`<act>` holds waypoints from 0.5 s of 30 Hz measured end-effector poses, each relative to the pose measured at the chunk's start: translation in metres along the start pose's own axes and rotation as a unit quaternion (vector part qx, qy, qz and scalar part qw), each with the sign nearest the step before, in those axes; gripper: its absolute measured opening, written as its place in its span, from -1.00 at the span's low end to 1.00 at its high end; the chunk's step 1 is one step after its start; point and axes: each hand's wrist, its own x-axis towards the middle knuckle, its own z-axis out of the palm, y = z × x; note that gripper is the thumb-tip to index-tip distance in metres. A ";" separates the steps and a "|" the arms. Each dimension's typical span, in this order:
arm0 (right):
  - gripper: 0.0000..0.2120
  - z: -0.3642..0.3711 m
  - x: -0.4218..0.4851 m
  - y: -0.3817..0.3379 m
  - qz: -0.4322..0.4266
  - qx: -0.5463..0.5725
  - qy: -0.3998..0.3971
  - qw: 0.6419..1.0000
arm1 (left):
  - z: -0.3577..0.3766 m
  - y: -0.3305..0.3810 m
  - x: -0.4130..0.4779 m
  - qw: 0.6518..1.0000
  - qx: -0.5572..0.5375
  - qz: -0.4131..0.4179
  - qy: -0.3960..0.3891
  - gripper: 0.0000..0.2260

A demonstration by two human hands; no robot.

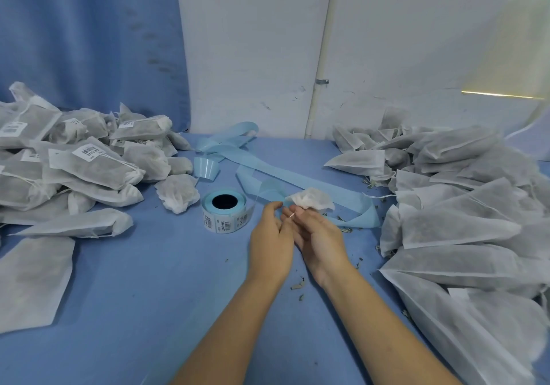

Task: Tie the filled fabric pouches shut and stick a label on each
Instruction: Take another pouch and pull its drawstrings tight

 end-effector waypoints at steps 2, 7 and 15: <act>-0.91 -0.001 -0.001 -0.001 -0.014 0.001 -0.003 1.000 | -0.003 -0.001 0.000 0.997 0.064 0.032 -0.013 -0.73; -0.89 -0.007 0.002 -0.011 -0.089 -0.120 0.044 0.988 | -0.015 -0.004 0.006 0.969 0.225 0.097 -0.012 -0.82; -0.79 -0.009 -0.001 -0.009 -0.294 -0.526 0.051 0.796 | -0.015 0.005 0.005 0.939 0.308 0.153 -0.013 -0.77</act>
